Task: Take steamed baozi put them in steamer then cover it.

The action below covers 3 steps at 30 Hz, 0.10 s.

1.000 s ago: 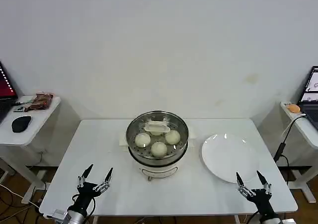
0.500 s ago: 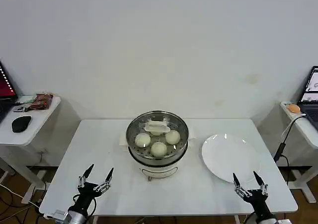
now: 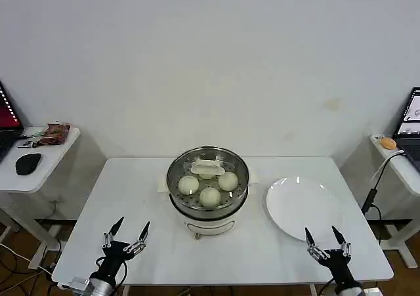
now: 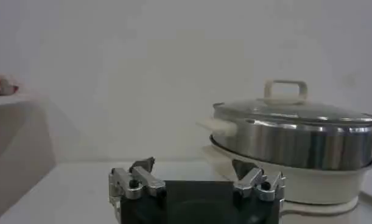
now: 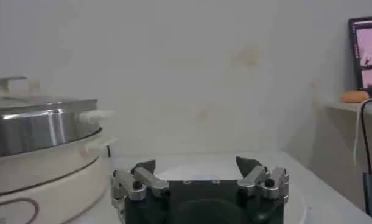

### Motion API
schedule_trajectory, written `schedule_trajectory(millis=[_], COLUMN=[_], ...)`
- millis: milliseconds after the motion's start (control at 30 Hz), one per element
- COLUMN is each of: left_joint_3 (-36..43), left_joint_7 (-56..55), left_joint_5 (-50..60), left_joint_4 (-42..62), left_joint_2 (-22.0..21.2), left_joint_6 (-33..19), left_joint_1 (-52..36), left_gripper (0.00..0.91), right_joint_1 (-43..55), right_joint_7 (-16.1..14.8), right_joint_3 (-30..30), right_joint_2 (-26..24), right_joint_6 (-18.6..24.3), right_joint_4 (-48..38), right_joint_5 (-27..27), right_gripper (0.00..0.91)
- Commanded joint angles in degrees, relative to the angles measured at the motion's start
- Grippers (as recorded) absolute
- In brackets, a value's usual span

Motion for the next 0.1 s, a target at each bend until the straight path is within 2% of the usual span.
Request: schedule_trajectory(millis=[33, 100], left_joint_3=[0.02, 0.02], left_joint_7=[0.01, 0.02], left_joint_5=[-0.20, -0.28], left_joint_4=[-0.02, -0.07], left_joint_2=[-0.03, -0.05], left_joint_6=[0.16, 0.27], left_joint_1=[0.02, 0.02], left_gripper=[0.907, 0.907], right_joint_1=[0.11, 0.15], right_joint_7=[0.11, 0.12], right_joint_3=[-0.03, -0.03], right_joint_2=[-0.04, -0.03], right_joint_6=[-0.01, 0.05], right_joint_4=[-0.22, -0.21], right_joint_5=[0.10, 0.11], right_gripper=[0.907, 0.907])
